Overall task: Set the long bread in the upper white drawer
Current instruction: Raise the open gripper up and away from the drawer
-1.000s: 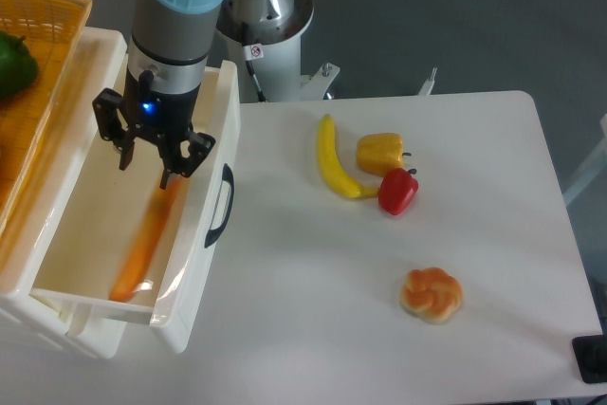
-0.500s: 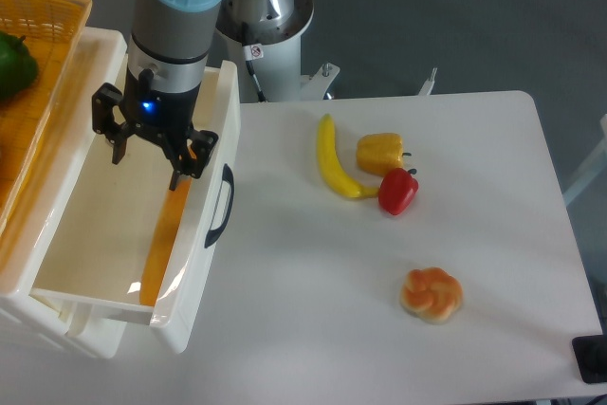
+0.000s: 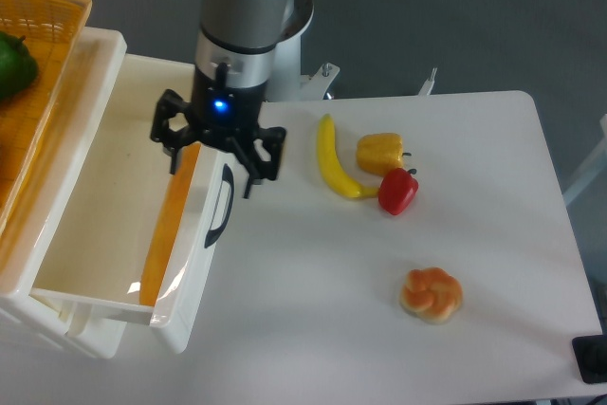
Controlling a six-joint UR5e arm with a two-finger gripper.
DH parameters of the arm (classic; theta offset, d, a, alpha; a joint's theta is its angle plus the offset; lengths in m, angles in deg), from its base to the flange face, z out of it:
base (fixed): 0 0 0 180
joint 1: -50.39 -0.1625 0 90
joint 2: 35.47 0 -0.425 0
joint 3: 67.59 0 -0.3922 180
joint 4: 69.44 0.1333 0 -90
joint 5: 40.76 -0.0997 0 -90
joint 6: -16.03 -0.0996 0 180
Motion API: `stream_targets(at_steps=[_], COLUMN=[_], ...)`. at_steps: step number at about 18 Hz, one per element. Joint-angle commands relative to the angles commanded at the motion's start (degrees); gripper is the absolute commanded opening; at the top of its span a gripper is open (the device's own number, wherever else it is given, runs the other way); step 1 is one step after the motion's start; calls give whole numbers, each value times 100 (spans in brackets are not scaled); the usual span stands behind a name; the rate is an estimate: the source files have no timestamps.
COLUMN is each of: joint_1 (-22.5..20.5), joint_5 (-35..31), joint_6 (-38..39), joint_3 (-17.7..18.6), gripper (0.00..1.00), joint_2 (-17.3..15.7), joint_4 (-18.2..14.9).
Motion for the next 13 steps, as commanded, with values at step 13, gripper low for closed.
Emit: stream_targets(at_steps=[13], joint_1=[-334], joint_5=[-1873], joint_6=[-1600], joint_3=[202], gripper=[100], joint_2=[537], joint_4=[62])
